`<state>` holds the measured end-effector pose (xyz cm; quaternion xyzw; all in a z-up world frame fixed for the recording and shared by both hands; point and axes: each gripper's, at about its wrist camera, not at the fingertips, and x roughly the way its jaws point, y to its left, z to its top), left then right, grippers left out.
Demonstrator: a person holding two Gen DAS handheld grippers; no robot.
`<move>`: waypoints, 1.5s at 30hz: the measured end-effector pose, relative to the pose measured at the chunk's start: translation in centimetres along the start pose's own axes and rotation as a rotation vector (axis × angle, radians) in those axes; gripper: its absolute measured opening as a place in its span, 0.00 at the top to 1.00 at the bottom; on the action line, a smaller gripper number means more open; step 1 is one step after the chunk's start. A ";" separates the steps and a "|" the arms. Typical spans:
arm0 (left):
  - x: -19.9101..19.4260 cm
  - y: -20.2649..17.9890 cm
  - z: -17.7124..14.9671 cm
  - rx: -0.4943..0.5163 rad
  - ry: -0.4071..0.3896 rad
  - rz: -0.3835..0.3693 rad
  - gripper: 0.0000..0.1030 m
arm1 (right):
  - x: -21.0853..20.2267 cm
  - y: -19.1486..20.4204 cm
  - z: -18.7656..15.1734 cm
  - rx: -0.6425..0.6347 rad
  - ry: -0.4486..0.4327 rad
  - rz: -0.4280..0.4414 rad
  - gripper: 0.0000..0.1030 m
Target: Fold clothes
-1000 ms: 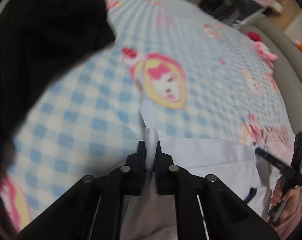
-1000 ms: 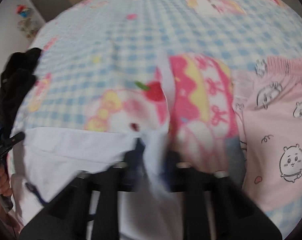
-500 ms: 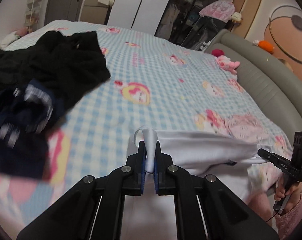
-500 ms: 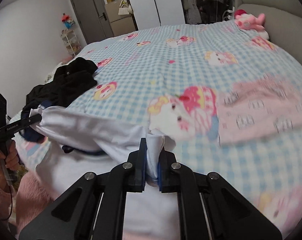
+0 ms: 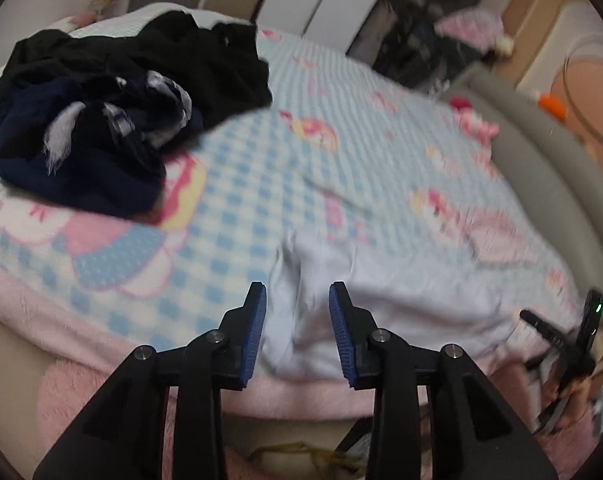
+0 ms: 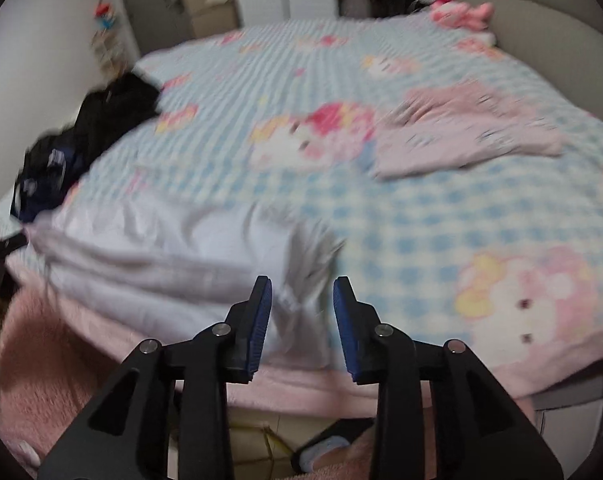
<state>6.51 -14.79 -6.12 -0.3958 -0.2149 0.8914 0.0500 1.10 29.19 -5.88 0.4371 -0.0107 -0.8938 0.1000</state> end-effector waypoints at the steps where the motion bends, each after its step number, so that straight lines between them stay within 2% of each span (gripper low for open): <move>1: 0.4 -0.3 0.6 0.004 -0.008 -0.023 0.66 | -0.3 0.2 0.7 -0.003 -0.020 0.006 0.66; 3: 2.0 -2.0 1.8 0.048 -0.011 -0.017 0.66 | -0.8 0.6 2.0 -0.009 -0.059 0.018 0.66; 5: 4.2 -4.3 2.5 0.093 0.023 -0.037 0.67 | 0.6 2.8 3.3 -0.059 -0.044 0.037 0.66; 7: 6.8 -5.7 2.3 0.094 0.119 -0.031 0.66 | 2.4 4.3 3.4 -0.083 0.003 0.056 0.66; 10: 9.0 -5.4 0.2 0.082 0.242 0.089 0.67 | 5.0 5.4 2.0 -0.092 0.107 0.057 0.66; 12: 8.4 -4.5 -1.4 0.070 0.275 0.137 0.67 | 6.7 6.0 1.1 -0.098 0.176 0.058 0.66; 14: 7.1 -3.8 -2.9 0.064 0.294 0.180 0.67 | 5.5 5.2 -0.7 -0.102 0.188 0.055 0.66; 17: 5.3 -3.8 -3.3 0.087 0.278 0.192 0.67 | 4.0 4.3 -2.7 -0.119 0.242 0.039 0.68; 19: 4.1 -3.6 -2.7 0.077 0.238 0.200 0.66 | 2.7 3.5 -2.6 -0.107 0.217 -0.019 0.67; 21: 3.3 -2.4 -1.5 -0.001 0.190 0.129 0.59 | 0.7 2.5 -1.5 -0.060 0.147 -0.033 0.65; 22: 3.1 -1.7 -1.0 -0.047 0.172 0.097 0.57 | -0.2 1.9 -0.9 -0.036 0.109 -0.030 0.61; 23: 3.3 -1.1 -0.7 -0.075 0.165 0.071 0.57 | -0.8 1.1 -0.1 -0.003 0.064 -0.016 0.49; 25: 4.6 -0.5 0.1 -0.092 0.165 0.060 0.57 | -0.4 -0.2 0.9 0.045 0.040 -0.014 0.37; 27: 6.3 -0.1 0.4 -0.116 0.181 0.054 0.57 | 1.5 -1.4 1.7 0.082 0.078 -0.014 0.37; 29: 7.9 0.1 0.5 -0.147 0.202 -0.010 0.57 | 3.0 -1.3 1.6 0.086 0.101 0.003 0.37; 32: 9.6 0.3 0.5 -0.185 0.168 -0.075 0.61 | 5.2 -1.3 1.4 0.091 0.135 0.029 0.40; 34: 10.2 0.2 1.0 -0.158 0.162 -0.013 0.75 | 6.6 -1.2 1.3 0.095 0.158 0.046 0.52; 35: 10.2 -0.3 1.2 -0.106 0.150 0.067 0.78 | 7.4 -1.2 1.3 0.097 0.170 0.055 0.60; 37: 10.1 -1.0 1.5 0.005 0.128 0.231 0.78 | 7.7 -1.1 1.2 0.087 0.167 0.048 0.68; 39: 9.9 -0.9 1.6 0.030 0.134 0.246 0.75 | 6.9 -1.6 0.9 0.052 0.157 -0.019 0.68; 41: 9.6 -1.0 1.9 0.027 0.136 0.245 0.75 | 6.1 -3.1 0.8 0.088 0.149 -0.018 0.54; 43: 9.1 -1.8 2.2 0.071 0.118 0.277 0.74 | 5.0 -4.5 1.0 0.131 0.121 -0.012 0.53; 45: 8.2 -2.1 2.8 0.067 0.090 0.262 0.73 | 3.7 -5.3 1.7 0.170 0.060 0.018 0.52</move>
